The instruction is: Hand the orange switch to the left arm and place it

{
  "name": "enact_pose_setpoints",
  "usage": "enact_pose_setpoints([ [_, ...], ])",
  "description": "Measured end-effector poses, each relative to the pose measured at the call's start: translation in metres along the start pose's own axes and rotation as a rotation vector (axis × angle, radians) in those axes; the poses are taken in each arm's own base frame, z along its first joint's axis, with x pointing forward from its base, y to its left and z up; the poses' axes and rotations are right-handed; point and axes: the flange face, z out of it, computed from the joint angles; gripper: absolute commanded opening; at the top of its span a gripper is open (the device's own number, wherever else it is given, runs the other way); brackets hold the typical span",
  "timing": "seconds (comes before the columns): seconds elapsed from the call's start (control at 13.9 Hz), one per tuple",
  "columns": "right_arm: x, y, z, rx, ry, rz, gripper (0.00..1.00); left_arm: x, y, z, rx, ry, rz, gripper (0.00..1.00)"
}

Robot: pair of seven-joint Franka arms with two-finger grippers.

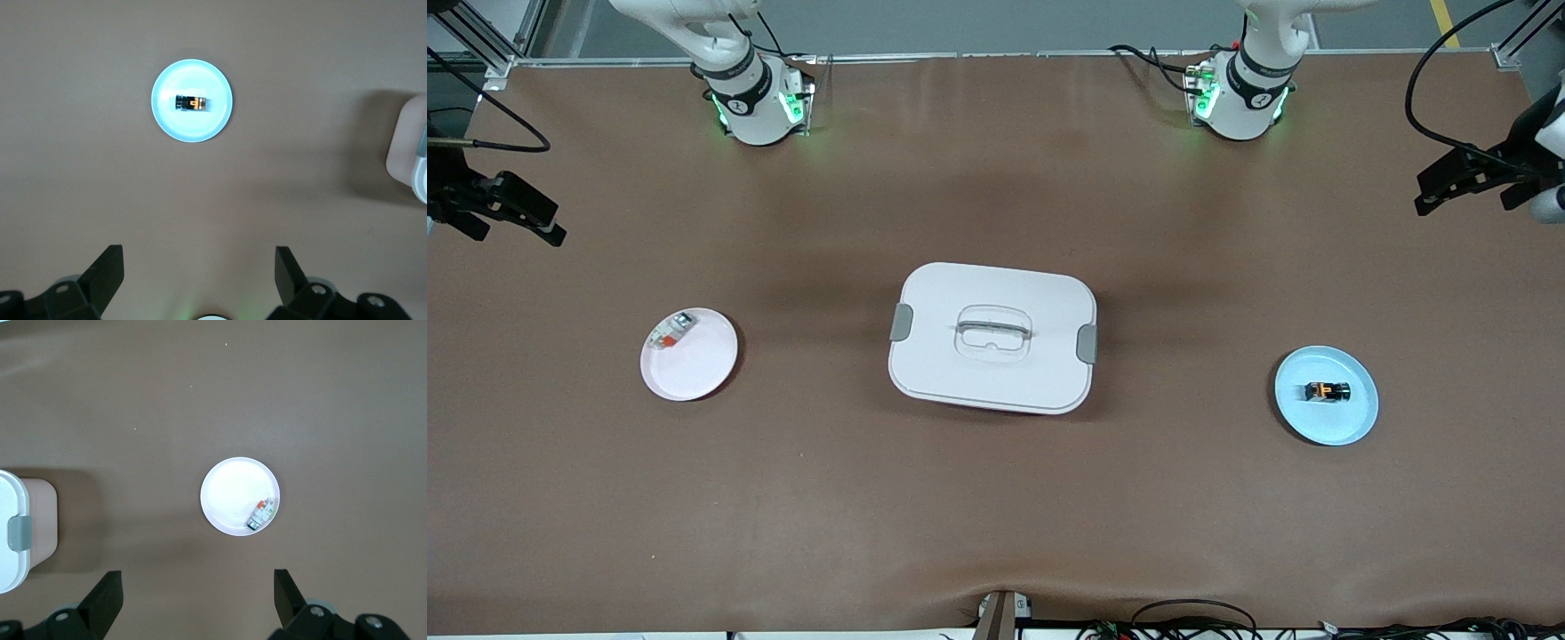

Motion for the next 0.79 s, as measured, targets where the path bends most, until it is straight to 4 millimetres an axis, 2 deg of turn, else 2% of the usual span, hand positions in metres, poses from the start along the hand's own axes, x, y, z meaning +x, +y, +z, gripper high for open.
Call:
enact_pose_setpoints([
  [0.22,0.0000,-0.0001,0.0000,0.000,0.000,0.000,1.00,-0.0015,0.0172,0.0024,0.003,-0.005,0.032,1.00],
  [0.79,-0.0088,-0.0036,0.0066,-0.006,-0.077,-0.009,1.00,-0.0010,0.0119,0.0031,0.003,-0.007,0.022,1.00],
])
